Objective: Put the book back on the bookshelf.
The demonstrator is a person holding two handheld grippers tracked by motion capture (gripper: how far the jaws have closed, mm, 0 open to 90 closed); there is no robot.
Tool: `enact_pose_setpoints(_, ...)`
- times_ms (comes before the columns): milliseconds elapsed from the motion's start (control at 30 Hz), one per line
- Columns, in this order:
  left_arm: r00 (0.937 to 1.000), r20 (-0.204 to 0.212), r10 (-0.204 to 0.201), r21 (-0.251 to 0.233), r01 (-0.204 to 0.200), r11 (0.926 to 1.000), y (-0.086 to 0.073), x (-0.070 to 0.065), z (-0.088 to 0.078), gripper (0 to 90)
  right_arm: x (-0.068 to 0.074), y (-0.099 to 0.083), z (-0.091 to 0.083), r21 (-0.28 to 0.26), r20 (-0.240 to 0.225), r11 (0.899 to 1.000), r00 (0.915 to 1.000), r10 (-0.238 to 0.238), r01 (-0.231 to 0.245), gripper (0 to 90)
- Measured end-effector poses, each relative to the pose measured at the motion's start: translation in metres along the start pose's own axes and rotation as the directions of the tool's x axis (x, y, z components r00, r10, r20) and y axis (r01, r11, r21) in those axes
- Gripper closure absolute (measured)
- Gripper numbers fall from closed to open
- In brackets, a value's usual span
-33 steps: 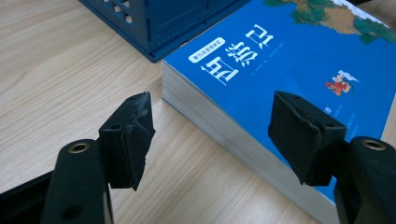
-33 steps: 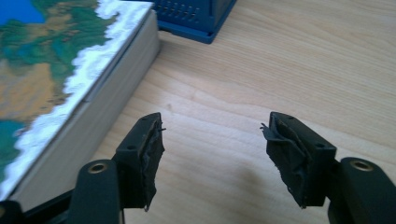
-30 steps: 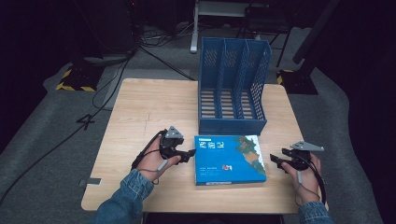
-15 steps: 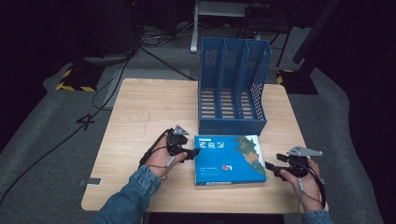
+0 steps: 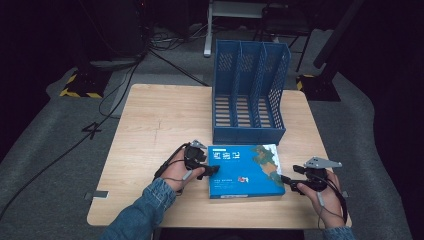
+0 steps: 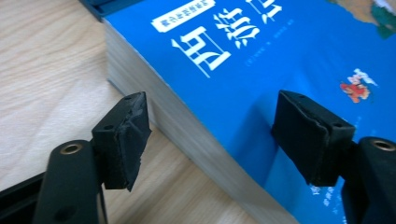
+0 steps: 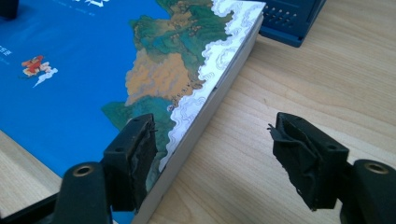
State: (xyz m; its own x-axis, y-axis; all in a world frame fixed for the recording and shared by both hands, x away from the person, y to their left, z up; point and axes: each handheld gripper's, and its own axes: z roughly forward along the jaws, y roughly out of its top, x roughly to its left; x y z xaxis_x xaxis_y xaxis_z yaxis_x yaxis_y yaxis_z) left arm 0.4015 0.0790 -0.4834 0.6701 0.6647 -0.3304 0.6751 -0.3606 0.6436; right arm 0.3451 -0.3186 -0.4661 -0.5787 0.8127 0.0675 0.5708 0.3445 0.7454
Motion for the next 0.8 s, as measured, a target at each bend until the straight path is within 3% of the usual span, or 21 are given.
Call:
enact_pose_setpoints(200, 1.0000, -0.005, 0.007, -0.008, -0.007, 0.9999, -0.001, -0.001, 0.000, 28.6, 0.009, 0.005, -0.001, -0.009, -0.001, 1.000, 0.9996, -0.027, 0.027, 31.6)
enact_pose_setpoints(333, 0.9970, -0.048, 0.060, -0.015, -0.061, 0.9980, 0.000, -0.007, -0.003, 31.9, 0.019, 0.010, 0.002, -0.019, -0.011, 0.997, 0.9976, -0.069, 0.068, 32.0)
enact_pose_setpoints(467, 0.9908, -0.083, 0.107, -0.019, -0.109, 0.9939, 0.003, -0.012, -0.010, 41.7, 0.025, 0.009, 0.010, 0.026, -0.014, 0.993, 0.9935, -0.113, 0.113, 32.0)
enact_pose_setpoints(667, 0.9918, -0.051, 0.117, -0.067, -0.120, 0.9905, 0.005, -0.017, -0.021, 52.0, 0.029, 0.008, 0.016, 0.045, -0.006, 0.990, 0.9905, -0.137, 0.137, 30.5)
enact_pose_setpoints(767, 0.9907, -0.032, 0.132, -0.043, -0.133, 0.9902, 0.005, -0.022, -0.022, 55.5, 0.027, 0.007, 0.017, 0.041, -0.013, 0.992, 0.9924, -0.122, 0.123, 29.9)
enact_pose_setpoints(800, 0.9910, -0.009, 0.134, -0.023, -0.134, 0.9907, 0.003, -0.023, -0.020, 55.5, 0.027, 0.007, 0.017, 0.040, -0.014, 0.992, 0.9927, -0.120, 0.120, 29.9)
